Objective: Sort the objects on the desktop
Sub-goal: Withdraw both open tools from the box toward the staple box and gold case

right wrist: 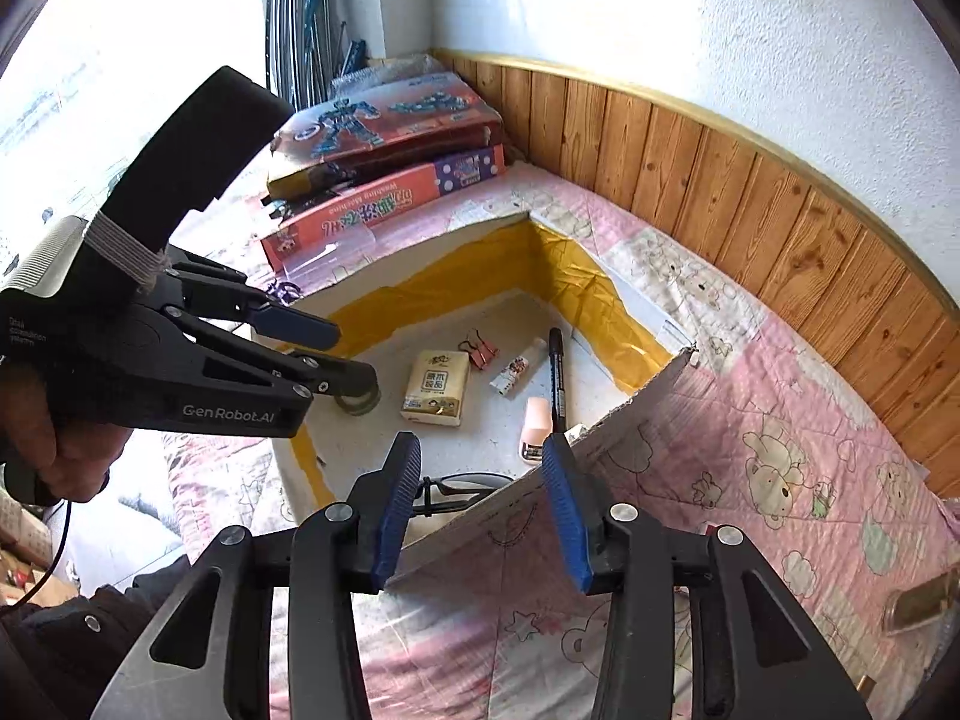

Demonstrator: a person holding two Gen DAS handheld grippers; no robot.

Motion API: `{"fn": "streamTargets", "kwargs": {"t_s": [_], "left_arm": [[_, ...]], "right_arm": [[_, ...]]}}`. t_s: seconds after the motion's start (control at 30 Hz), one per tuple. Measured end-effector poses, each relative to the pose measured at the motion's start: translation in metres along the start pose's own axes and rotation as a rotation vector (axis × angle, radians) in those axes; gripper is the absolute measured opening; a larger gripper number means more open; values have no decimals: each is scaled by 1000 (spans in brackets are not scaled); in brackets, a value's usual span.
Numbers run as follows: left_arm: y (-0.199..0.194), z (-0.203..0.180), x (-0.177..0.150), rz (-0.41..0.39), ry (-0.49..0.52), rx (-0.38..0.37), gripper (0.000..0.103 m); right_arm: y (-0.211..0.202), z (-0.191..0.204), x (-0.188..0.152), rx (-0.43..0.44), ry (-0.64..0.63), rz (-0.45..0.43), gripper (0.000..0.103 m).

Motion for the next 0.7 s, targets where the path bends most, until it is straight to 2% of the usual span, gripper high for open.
{"fn": "streamTargets", "kwargs": {"t_s": [0.13, 0.27, 0.47, 0.7], "left_arm": [[-11, -21, -24, -35, 43, -13, 40], [-22, -45, -45, -80, 96, -64, 40], [-24, -94, -62, -99, 174, -149, 40], [4, -154, -48, -54, 235, -223, 41]], "right_arm": [[-22, 6, -25, -3, 52, -114, 47], [-42, 2, -59, -13, 124, -208, 47], [-72, -25, -121, -44, 296, -328, 52], [-78, -63, -176, -101, 466, -340, 53]]}}
Point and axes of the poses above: each gripper's, at about its wrist camera, not at the fingertips, and y roughly the way its jaws point, z to its left, x to its top, the point moved 3 cm from there along y, roughly the way its jaws point, and after that the axes turned 10 degrees about z, right-handed, at the moved point
